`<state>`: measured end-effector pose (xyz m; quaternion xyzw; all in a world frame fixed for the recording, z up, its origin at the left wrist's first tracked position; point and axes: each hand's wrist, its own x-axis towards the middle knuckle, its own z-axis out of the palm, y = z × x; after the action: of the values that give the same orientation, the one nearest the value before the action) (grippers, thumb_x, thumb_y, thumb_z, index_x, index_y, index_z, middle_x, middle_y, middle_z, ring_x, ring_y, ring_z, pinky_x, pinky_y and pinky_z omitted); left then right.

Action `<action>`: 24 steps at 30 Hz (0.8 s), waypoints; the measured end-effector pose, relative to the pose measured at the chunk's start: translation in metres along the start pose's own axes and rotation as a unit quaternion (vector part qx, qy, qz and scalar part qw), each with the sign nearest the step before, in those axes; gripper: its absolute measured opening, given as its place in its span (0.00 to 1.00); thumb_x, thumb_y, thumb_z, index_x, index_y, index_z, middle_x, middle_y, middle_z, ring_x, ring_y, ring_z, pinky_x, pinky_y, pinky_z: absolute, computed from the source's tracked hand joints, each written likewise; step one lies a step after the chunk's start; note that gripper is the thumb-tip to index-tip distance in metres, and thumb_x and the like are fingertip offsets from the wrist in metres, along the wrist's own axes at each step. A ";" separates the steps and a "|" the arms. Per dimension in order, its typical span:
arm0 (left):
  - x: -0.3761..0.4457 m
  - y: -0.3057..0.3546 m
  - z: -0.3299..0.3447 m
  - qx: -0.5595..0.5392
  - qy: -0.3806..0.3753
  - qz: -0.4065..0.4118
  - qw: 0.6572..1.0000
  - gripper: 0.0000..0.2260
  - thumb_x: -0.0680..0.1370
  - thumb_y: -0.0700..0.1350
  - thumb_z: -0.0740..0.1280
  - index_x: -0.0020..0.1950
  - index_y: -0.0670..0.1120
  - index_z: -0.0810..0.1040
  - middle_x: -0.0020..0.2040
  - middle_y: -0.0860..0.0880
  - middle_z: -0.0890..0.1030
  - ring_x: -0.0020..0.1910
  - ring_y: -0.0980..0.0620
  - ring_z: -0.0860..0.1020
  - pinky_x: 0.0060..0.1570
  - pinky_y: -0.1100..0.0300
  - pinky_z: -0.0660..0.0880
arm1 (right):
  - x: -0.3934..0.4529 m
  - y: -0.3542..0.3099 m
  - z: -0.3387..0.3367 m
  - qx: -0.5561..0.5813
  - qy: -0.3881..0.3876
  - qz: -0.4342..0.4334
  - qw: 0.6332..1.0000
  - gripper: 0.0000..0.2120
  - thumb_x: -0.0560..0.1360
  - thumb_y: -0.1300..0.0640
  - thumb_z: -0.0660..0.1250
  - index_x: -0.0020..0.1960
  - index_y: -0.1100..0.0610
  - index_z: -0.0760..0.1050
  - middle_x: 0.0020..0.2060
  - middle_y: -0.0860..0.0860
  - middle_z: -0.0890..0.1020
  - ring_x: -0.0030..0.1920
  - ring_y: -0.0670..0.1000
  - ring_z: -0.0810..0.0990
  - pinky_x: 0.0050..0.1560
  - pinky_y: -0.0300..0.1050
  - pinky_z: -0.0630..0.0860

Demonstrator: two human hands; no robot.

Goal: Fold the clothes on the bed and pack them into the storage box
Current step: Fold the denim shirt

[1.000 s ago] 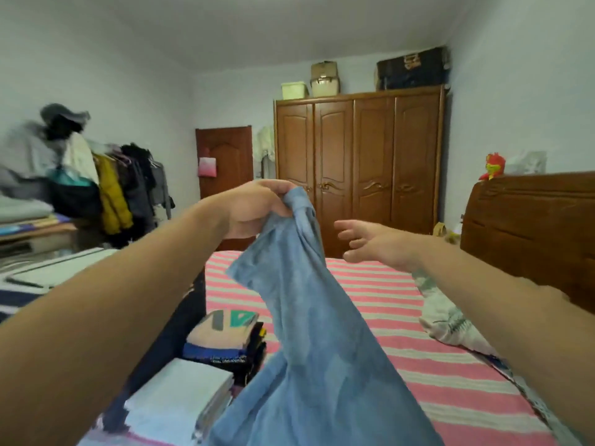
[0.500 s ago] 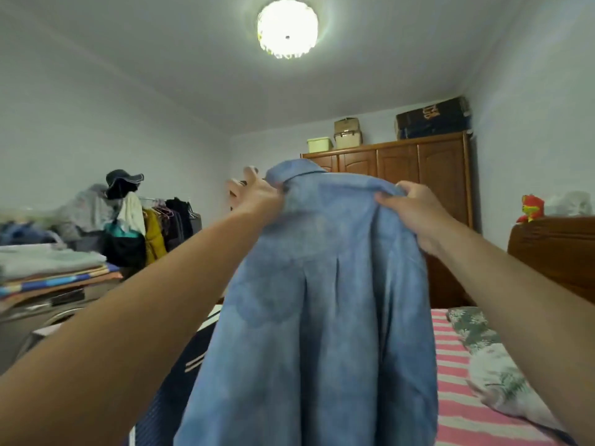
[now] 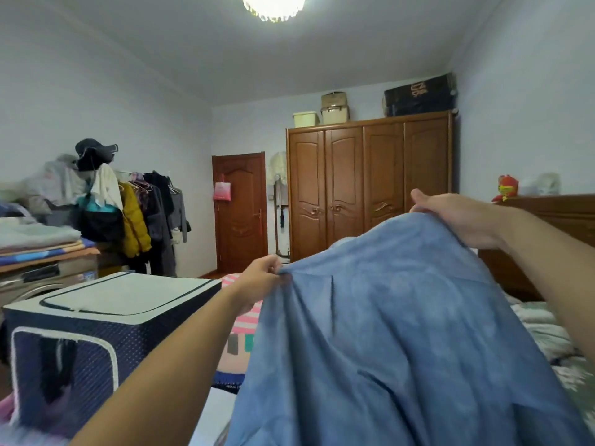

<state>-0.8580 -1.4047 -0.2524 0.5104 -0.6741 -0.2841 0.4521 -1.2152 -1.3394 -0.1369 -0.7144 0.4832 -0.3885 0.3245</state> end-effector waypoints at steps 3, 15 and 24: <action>0.013 0.019 -0.006 0.044 0.023 0.030 0.998 0.08 0.80 0.40 0.69 0.44 0.45 0.71 0.41 0.43 0.72 0.42 0.47 0.70 0.43 0.54 0.68 | 0.001 0.030 -0.025 -0.094 -0.040 0.057 0.993 0.14 0.82 0.55 0.64 0.55 0.65 0.82 0.51 0.60 0.85 0.50 0.56 0.84 0.53 0.53 0.78; 0.009 -0.030 0.034 -0.149 -0.320 -0.095 0.931 0.18 0.75 0.50 0.76 0.58 0.41 0.79 0.63 0.40 0.80 0.64 0.40 0.77 0.66 0.45 0.72 | 0.011 0.081 -0.032 -0.361 0.223 0.038 0.905 0.06 0.76 0.54 0.74 0.44 0.57 0.85 0.33 0.50 0.80 0.38 0.50 0.77 0.39 0.44 0.70; -0.063 -0.102 0.165 -0.130 -0.293 -0.181 0.930 0.11 0.78 0.48 0.71 0.54 0.41 0.84 0.49 0.43 0.86 0.49 0.46 0.82 0.60 0.44 0.78 | -0.014 0.097 -0.028 0.026 -0.045 0.063 0.997 0.09 0.75 0.66 0.69 0.52 0.58 0.85 0.54 0.61 0.85 0.53 0.59 0.83 0.57 0.53 0.78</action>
<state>-0.9581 -1.3906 -0.4293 0.4545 -0.6302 -0.5830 0.2375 -1.2849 -1.3598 -0.2083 -0.6908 0.5015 -0.3474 0.3881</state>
